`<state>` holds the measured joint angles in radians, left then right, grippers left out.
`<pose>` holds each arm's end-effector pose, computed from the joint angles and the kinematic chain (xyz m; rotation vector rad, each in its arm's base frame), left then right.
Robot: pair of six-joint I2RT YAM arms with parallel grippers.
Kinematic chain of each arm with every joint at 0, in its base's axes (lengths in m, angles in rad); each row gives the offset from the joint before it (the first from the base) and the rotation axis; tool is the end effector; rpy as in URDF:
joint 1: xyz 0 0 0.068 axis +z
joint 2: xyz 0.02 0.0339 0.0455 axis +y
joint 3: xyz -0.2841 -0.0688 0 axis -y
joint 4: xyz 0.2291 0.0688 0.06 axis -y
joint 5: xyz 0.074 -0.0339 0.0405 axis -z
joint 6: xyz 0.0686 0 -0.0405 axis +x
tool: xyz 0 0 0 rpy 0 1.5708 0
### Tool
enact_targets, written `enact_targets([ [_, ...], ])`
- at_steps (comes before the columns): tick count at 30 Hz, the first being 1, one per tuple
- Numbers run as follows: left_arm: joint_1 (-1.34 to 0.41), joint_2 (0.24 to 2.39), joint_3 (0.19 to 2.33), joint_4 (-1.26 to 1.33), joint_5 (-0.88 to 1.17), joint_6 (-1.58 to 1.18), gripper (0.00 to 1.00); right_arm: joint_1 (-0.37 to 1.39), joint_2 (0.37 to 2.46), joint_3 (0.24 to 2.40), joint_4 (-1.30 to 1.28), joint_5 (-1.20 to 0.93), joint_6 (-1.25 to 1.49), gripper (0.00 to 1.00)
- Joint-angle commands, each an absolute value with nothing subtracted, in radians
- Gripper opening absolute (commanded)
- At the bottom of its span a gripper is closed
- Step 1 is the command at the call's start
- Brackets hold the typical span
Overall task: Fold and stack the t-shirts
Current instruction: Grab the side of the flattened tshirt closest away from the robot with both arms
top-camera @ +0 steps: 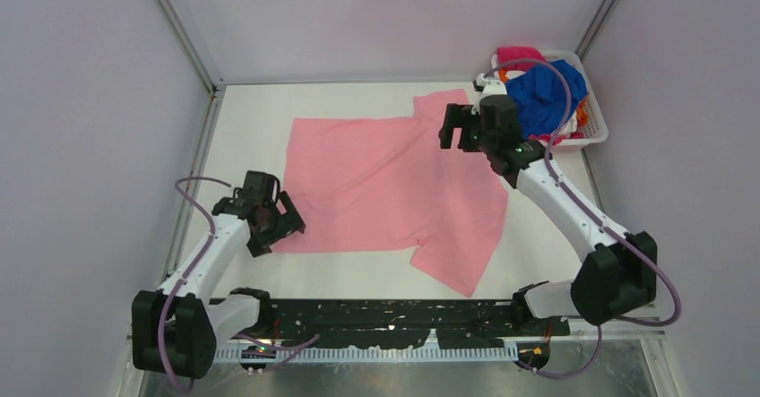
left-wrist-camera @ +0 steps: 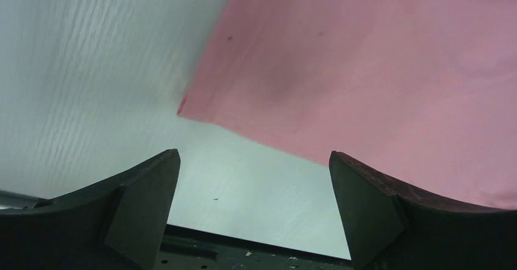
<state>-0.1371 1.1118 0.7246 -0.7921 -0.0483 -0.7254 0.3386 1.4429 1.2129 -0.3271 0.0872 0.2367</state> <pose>0.1820 -0.0218 0.2055 -0.8132 2.6387 -0.1683 0.3239 0.1077 0.3262 -0.0571 2.1347 0.2470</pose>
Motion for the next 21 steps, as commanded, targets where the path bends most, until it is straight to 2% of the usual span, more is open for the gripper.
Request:
enact_targets([
  [1, -0.133, 1.002, 0.594, -0.798, -0.119, -0.801, 0.93, 0.340, 1.320, 1.008, -0.162, 0.119, 0.371, 0.95],
  [6, -0.123, 1.015, 0.528, -0.700, -0.084, -0.848, 0.78, 0.358, 1.193, 0.913, -0.231, 0.196, 0.353, 0.95],
  [9, -0.121, 1.089, 0.544, -0.676, -0.100, -0.872, 0.63, 0.359, 1.134, 0.842, -0.247, 0.206, 0.359, 0.96],
  [21, -0.085, 1.218, 0.570, -0.643, -0.161, -0.881, 0.50, 0.359, 1.066, 0.778, -0.333, 0.227, 0.330, 0.95],
])
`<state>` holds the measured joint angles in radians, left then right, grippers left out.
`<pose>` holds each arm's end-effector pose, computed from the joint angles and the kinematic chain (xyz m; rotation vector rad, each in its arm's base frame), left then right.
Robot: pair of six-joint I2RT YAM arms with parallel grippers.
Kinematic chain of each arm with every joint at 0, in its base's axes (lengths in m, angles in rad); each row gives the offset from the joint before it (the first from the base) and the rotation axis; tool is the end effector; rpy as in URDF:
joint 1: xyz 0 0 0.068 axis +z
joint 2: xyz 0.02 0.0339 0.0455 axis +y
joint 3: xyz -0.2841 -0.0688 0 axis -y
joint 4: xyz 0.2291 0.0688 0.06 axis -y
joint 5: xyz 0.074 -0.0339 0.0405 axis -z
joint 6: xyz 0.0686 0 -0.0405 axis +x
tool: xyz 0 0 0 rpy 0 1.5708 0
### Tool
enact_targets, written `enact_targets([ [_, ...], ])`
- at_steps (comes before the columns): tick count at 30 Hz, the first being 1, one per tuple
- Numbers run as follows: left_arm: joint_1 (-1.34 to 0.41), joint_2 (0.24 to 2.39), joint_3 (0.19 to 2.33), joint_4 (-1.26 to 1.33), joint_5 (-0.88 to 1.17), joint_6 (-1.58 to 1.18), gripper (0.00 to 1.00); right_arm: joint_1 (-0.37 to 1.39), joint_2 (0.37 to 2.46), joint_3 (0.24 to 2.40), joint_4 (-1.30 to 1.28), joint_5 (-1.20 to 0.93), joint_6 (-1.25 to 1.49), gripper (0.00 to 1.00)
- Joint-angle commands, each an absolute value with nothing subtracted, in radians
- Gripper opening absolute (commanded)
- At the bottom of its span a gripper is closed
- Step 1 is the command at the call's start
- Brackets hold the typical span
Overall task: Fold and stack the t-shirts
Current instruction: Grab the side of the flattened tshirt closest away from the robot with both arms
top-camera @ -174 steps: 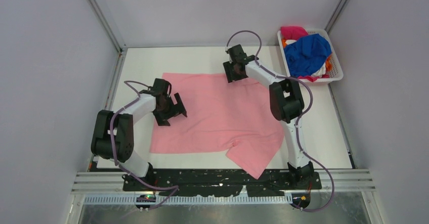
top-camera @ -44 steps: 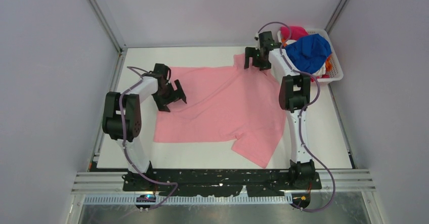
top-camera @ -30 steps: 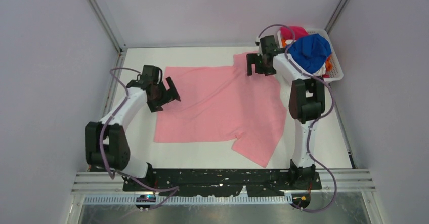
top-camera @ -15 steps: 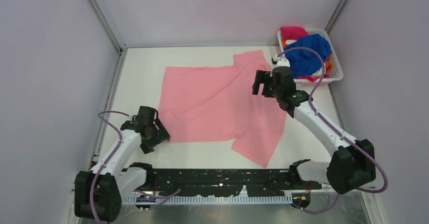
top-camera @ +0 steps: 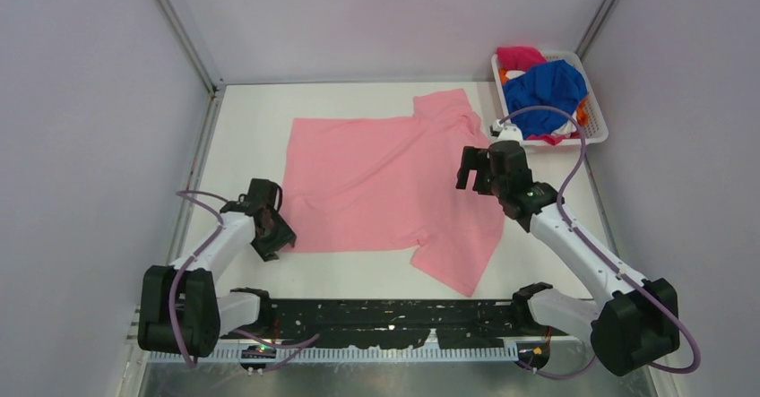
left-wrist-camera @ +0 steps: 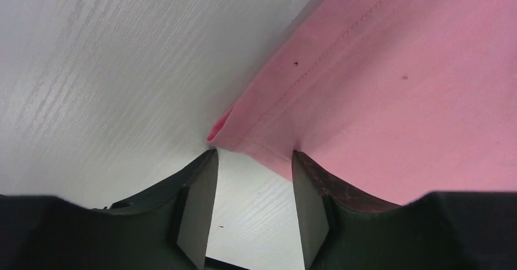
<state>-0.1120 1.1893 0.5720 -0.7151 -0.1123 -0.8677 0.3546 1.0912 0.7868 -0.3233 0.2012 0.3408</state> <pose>0.1691 -0.0113 0.1553 -1.0800 2.6685 -0.0194 0.2296 0.0704 0.2712 0.0974 2.1870 0.1724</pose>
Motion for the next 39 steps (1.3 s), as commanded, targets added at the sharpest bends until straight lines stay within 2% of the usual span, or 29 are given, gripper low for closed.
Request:
enact_targets([
  [1, -0.071, 1.223, 0.568, -0.634, -0.156, -0.874, 0.47, 0.359, 1.065, 0.774, -0.335, 0.230, 0.328, 0.95],
  [5, -0.043, 1.249, 0.562, -0.592, -0.097, -0.853, 0.37, 0.359, 1.065, 0.768, -0.347, 0.244, 0.318, 0.95],
  [13, -0.043, 1.285, 0.586, -0.600, -0.113, -0.843, 0.31, 0.359, 1.043, 0.764, -0.386, 0.239, 0.314, 0.95],
  [14, -0.042, 1.289, 0.589, -0.600, -0.112, -0.842, 0.22, 0.359, 1.034, 0.760, -0.388, 0.240, 0.315, 0.95],
  [15, -0.042, 1.290, 0.594, -0.602, -0.111, -0.841, 0.06, 0.359, 1.029, 0.757, -0.392, 0.241, 0.316, 0.95],
  [16, -0.042, 1.293, 0.595, -0.602, -0.107, -0.840, 0.00, 0.359, 1.021, 0.754, -0.396, 0.241, 0.315, 0.95],
  [23, -0.043, 1.224, 0.580, -0.608, -0.104, -0.815, 0.00, 0.420, 0.987, 0.791, -0.563, 0.245, 0.325, 0.95],
  [29, -0.042, 1.177, 0.571, -0.613, -0.079, -0.795, 0.00, 0.654, 0.994, 0.802, -0.782, 0.160, 0.436, 1.00],
  [35, -0.042, 1.162, 0.557, -0.616, -0.072, -0.784, 0.00, 0.889, 1.010, 0.727, -0.891, 0.063, 0.572, 0.88],
  [39, -0.042, 1.164, 0.547, -0.598, -0.058, -0.777, 0.00, 0.991, 1.071, 0.677, -0.894, 0.087, 0.625, 0.79],
])
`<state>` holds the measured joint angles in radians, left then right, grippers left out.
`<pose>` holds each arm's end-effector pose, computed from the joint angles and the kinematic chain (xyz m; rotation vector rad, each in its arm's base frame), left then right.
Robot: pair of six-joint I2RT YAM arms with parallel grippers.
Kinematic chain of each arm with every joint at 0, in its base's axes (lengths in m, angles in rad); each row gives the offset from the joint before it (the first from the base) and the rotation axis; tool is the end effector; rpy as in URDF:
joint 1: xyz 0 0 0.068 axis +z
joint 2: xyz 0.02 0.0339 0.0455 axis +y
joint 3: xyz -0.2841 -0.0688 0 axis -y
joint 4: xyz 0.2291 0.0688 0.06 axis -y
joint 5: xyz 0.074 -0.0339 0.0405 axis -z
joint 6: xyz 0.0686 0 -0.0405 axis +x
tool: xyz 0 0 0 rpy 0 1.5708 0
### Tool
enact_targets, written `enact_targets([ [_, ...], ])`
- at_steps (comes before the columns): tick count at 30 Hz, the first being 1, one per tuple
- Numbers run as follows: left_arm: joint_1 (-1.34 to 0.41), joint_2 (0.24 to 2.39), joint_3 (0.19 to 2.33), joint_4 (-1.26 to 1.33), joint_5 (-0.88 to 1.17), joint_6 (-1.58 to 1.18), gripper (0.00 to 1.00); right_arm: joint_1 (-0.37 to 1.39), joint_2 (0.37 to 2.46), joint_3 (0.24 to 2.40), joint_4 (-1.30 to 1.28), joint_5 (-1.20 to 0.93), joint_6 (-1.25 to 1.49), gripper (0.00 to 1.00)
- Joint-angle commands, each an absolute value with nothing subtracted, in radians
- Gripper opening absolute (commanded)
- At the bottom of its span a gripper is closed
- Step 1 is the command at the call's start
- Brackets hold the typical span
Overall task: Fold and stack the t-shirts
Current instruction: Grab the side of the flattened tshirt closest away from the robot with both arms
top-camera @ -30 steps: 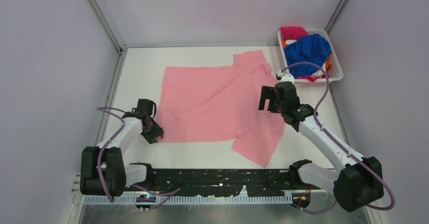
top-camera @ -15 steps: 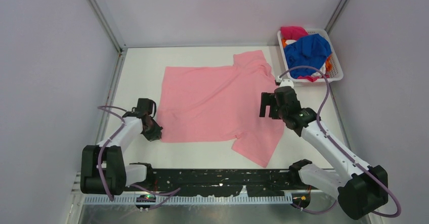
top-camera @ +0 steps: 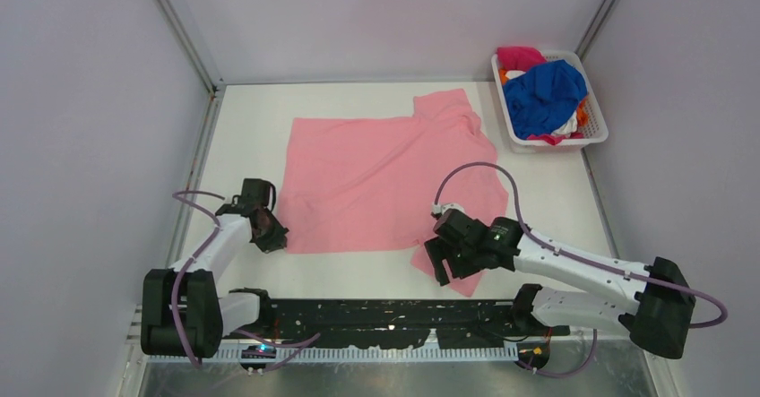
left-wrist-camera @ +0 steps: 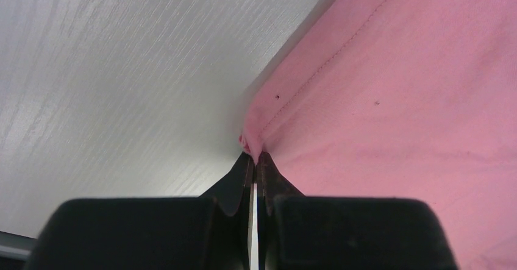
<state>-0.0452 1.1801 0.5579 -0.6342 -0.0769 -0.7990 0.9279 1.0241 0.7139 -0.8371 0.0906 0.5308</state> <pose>0.1770 -0.0027 0.1560 -1.0548 2.6180 -0.0842 0.1052 0.1302 0.2136 -0.5163 2.7020 0.3011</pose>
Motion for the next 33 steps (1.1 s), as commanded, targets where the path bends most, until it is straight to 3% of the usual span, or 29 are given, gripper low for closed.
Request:
enact_targets([
  [1, -0.042, 1.166, 0.549, -0.598, -0.052, -0.775, 0.00, 0.994, 1.080, 0.658, -0.886, 0.094, 0.634, 0.77],
  [24, -0.042, 1.134, 0.536, -0.604, -0.055, -0.773, 0.00, 0.977, 1.214, 0.564, -0.770, 0.192, 0.743, 0.50],
  [29, -0.042, 1.135, 0.547, -0.605, -0.051, -0.775, 0.00, 0.937, 1.204, 0.558, -0.753, 0.157, 0.685, 0.37],
  [33, -0.043, 1.128, 0.558, -0.634, -0.065, -0.775, 0.00, 0.913, 1.206, 0.564, -0.742, 0.135, 0.640, 0.09],
])
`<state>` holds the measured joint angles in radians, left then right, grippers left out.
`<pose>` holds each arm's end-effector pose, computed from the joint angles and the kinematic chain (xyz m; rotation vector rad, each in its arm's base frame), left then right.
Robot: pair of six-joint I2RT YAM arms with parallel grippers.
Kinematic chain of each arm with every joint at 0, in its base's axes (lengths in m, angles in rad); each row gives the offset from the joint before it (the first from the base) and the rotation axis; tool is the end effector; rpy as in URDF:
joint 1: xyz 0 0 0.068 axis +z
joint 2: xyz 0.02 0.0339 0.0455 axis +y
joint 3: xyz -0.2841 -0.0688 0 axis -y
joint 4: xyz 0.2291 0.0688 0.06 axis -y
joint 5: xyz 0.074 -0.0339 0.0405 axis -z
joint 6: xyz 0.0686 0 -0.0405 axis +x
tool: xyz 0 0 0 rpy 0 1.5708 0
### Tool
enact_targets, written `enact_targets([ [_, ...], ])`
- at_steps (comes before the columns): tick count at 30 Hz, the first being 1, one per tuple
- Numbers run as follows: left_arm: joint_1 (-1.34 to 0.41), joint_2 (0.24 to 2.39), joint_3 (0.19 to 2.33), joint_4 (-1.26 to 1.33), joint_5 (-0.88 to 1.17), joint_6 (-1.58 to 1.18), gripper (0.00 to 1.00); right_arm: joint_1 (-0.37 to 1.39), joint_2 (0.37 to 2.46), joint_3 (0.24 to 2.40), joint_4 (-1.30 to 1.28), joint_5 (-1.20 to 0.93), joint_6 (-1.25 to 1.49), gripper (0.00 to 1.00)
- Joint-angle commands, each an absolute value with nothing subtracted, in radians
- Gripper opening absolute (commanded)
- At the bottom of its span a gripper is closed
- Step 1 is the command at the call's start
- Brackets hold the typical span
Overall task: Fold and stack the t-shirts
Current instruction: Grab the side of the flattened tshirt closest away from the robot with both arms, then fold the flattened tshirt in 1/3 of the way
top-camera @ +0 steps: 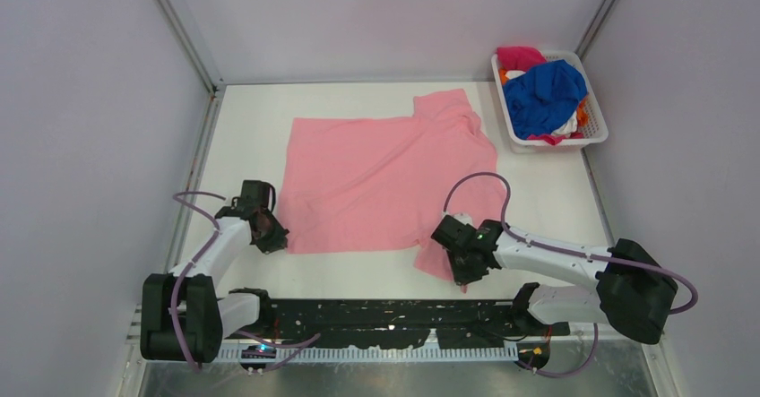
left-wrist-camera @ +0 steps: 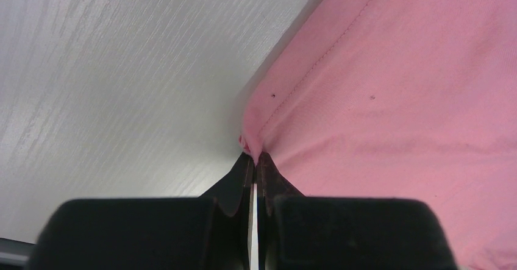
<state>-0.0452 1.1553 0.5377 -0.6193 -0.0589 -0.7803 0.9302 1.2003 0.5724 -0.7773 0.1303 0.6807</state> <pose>0.1735 -0.0038 0.1551 -1.0228 2.6175 -0.1141 0.1035 0.1239 0.1522 -0.3492 2.9121 0.0430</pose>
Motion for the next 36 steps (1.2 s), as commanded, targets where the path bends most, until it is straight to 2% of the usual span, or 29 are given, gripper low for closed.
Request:
enact_targets([
  [1, -0.042, 1.123, 0.558, -0.648, -0.067, -0.775, 0.00, 0.914, 1.205, 0.565, -0.747, 0.123, 0.632, 0.06],
  [6, -0.043, 1.073, 0.537, -0.719, -0.074, -0.782, 0.00, 0.940, 1.139, 0.584, -0.888, 0.038, 0.667, 0.05],
  [12, -0.043, 0.979, 0.486, -0.778, -0.085, -0.804, 0.00, 1.097, 1.053, 0.615, -1.054, -0.035, 0.791, 0.05],
  [19, -0.044, 0.856, 0.446, -0.811, -0.087, -0.817, 0.00, 1.131, 0.991, 0.642, -1.077, 0.056, 0.845, 0.05],
  [27, -0.044, 0.853, 0.496, -0.741, 0.044, -0.835, 0.00, 1.015, 1.012, 0.756, -0.988, 0.158, 0.745, 0.05],
  [36, -0.043, 1.011, 0.646, -0.706, 0.076, -0.851, 0.00, 0.792, 1.050, 0.875, -0.901, 0.183, 0.581, 0.05],
])
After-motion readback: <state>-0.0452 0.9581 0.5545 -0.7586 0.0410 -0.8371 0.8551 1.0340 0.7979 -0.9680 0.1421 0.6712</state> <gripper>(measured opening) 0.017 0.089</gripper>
